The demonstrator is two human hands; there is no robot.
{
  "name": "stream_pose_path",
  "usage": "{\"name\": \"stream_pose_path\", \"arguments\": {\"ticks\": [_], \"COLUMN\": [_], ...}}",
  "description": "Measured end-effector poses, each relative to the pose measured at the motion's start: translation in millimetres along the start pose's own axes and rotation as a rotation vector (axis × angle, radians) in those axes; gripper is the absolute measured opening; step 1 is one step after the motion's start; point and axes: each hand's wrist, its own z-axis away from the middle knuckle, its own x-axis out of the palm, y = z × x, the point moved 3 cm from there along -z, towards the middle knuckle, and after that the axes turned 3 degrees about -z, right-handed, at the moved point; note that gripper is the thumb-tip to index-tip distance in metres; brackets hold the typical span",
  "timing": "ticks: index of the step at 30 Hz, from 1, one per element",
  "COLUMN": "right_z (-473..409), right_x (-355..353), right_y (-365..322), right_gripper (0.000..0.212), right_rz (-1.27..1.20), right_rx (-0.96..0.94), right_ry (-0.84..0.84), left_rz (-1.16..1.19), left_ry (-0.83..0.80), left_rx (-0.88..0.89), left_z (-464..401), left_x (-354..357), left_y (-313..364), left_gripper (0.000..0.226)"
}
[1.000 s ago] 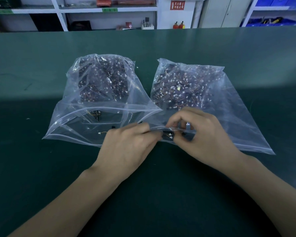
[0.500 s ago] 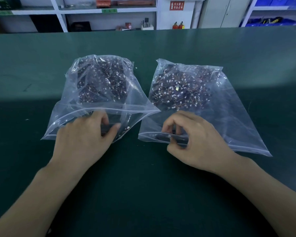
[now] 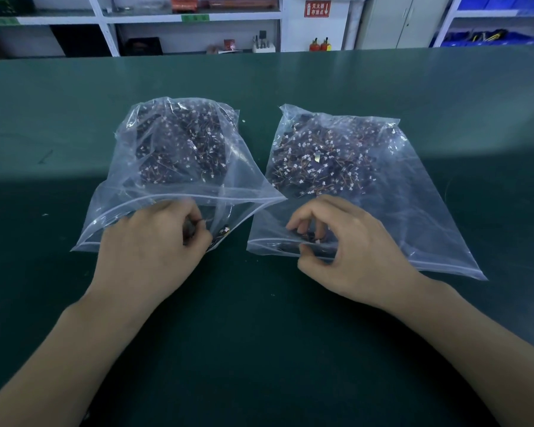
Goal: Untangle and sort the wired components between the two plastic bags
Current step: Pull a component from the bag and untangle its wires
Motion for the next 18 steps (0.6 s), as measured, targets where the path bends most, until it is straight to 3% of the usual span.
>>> {"name": "stream_pose_path", "arguments": {"ticks": [5, 8, 12, 18], "right_z": [1.2, 1.8, 0.7, -0.3], "right_x": [2.7, 4.1, 5.4, 7.9], "right_y": [2.6, 2.3, -2.9, -5.2], "right_gripper": [0.028, 0.022, 0.022, 0.011], "right_rz": [-0.046, -0.150, -0.271, -0.389], "right_rx": [-0.022, -0.056, -0.102, -0.108], "right_ry": [0.033, 0.070, 0.099, 0.117], "left_rz": [0.096, 0.179, 0.388, 0.614], "left_ry": [0.337, 0.414, 0.286, 0.136], "left_rx": [0.279, 0.383, 0.463, 0.392], "left_z": [5.8, 15.2, 23.0, 23.3], "left_x": [-16.0, -17.8, -9.0, 0.2], "left_y": [22.4, 35.6, 47.4, 51.2], "left_gripper": [0.017, 0.015, 0.015, 0.013]}}
